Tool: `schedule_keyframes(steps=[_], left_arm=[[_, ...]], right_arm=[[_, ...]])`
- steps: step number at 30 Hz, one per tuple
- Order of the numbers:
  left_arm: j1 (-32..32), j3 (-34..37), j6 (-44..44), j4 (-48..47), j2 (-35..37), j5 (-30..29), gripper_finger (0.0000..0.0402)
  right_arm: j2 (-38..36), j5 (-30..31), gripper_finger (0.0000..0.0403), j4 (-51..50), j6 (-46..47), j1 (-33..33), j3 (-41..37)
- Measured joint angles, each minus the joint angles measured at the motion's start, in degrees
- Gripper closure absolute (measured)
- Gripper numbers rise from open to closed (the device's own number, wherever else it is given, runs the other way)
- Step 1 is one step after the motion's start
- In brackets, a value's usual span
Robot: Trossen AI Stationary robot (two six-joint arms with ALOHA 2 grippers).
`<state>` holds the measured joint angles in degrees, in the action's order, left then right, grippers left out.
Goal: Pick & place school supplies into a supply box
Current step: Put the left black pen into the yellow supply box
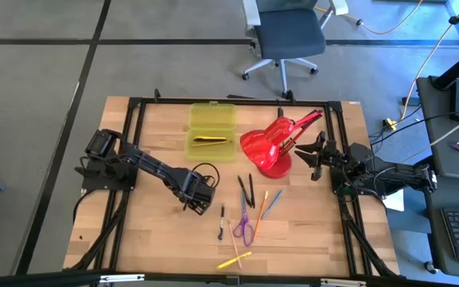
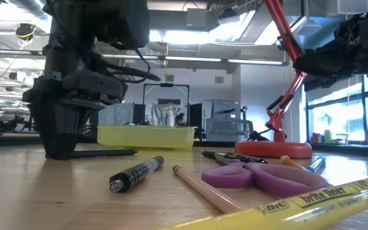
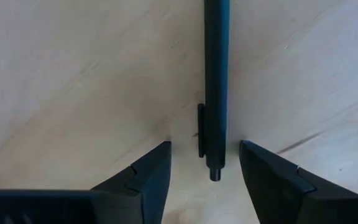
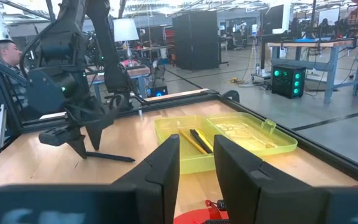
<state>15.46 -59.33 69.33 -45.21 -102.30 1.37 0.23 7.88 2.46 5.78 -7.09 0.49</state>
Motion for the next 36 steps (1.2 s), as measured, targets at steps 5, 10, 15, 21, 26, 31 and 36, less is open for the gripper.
schedule_keyframes(steps=[5, 10, 15, 21, 26, 31, 36], left_arm=[[0.00, 0.07, 0.01, 0.50, 0.02, -0.04, 0.0253], [0.04, 0.09, 0.00, 0.49, 0.02, -0.73, 0.0297], [0.07, 0.09, -0.30, 0.50, 0.02, -1.88, 0.0337], [0.07, 0.09, -6.03, 0.34, 0.09, -2.78, 0.0362], [0.03, 0.18, -6.12, 0.28, 0.36, -3.12, 0.0356], [-0.21, -0.92, -9.72, 0.05, 2.04, -3.93, 0.0356], [-2.44, -1.62, -14.41, -0.32, 5.06, -3.88, 0.0356]], right_arm=[[0.00, 0.02, 0.0299, 0.01, -0.09, -0.01, 0.00], [0.00, 0.02, 0.0299, 0.00, -0.14, 0.00, 0.00], [0.00, 0.02, 0.0299, 0.01, -0.22, 0.00, 0.00], [0.00, 0.02, 0.0299, 0.02, -0.22, 0.00, 0.02], [0.00, 0.02, 0.0299, 0.01, -0.08, 0.00, 0.00], [0.00, 0.02, 0.0299, 0.00, -0.03, 0.00, 0.00], [0.00, 0.01, 0.0299, 0.04, -0.02, -0.02, 0.01]])
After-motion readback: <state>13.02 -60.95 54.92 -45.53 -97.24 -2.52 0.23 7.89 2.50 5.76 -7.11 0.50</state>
